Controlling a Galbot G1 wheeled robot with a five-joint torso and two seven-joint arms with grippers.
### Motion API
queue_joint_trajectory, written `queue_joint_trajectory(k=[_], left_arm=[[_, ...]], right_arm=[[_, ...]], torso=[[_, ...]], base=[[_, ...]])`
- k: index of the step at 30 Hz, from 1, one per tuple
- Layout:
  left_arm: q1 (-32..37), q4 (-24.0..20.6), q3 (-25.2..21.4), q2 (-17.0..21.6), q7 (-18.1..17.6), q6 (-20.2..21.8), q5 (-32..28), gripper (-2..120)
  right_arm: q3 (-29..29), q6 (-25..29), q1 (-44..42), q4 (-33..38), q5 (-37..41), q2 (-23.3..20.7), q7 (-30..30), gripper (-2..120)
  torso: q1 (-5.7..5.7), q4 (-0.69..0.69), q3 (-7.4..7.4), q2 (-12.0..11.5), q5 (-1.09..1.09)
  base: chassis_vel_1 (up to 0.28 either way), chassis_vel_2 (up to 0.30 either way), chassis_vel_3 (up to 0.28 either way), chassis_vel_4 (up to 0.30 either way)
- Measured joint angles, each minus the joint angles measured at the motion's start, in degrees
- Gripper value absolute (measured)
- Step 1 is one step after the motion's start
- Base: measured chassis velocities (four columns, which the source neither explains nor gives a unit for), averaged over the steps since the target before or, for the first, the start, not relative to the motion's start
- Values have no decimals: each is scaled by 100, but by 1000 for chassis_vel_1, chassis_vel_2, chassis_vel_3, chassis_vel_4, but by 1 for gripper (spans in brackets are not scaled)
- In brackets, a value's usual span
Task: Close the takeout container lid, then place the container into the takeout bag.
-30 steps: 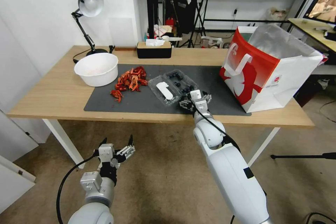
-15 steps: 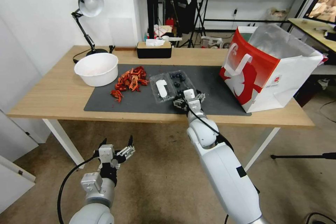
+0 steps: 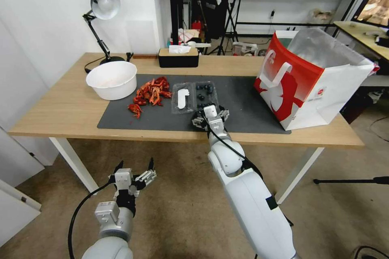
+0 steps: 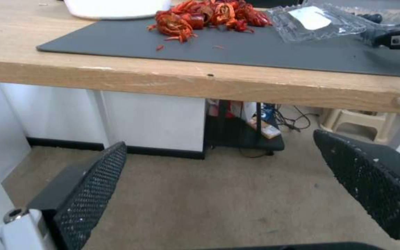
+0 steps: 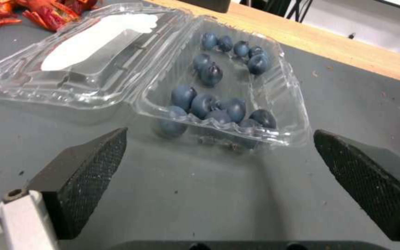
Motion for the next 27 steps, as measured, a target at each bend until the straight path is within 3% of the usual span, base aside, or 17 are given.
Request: queue_joint_trajectory(k=[8, 14, 16, 17, 20, 27], left_arm=[[-14, 0, 9, 16, 1, -7, 4, 100], [-15, -33, 5, 46, 2, -25, -10, 100], [-22, -81, 6, 75, 2, -39, -27, 100], [-22, -81, 6, 75, 2, -39, -27, 100], [-40, -102, 15, 132, 4, -41, -55, 100], [-80, -99, 86, 173, 20, -60, -76, 100]], right_arm=[[99, 5, -225, 333, 1, -99, -9, 100], [292, 199, -602, 1053, 119, -276, -10, 100], [538, 631, -992, 1633, 425, -489, -24, 100], [538, 631, -992, 1633, 425, -489, -24, 100], [831, 1331, -1583, 2144, 900, -766, -231, 100], [1290, 2399, -2398, 2540, 1302, -994, -524, 100]], torso=[[1, 0, 0, 0, 0], [1, -1, 0, 0, 0], [1, -1, 0, 0, 0], [1, -1, 0, 0, 0], [1, -3, 0, -1, 1], [0, -1, -1, -1, 1]], base=[[0, 0, 0, 0], [0, 0, 0, 0], [0, 0, 0, 0], [0, 0, 0, 0], [0, 0, 0, 0], [0, 0, 0, 0]])
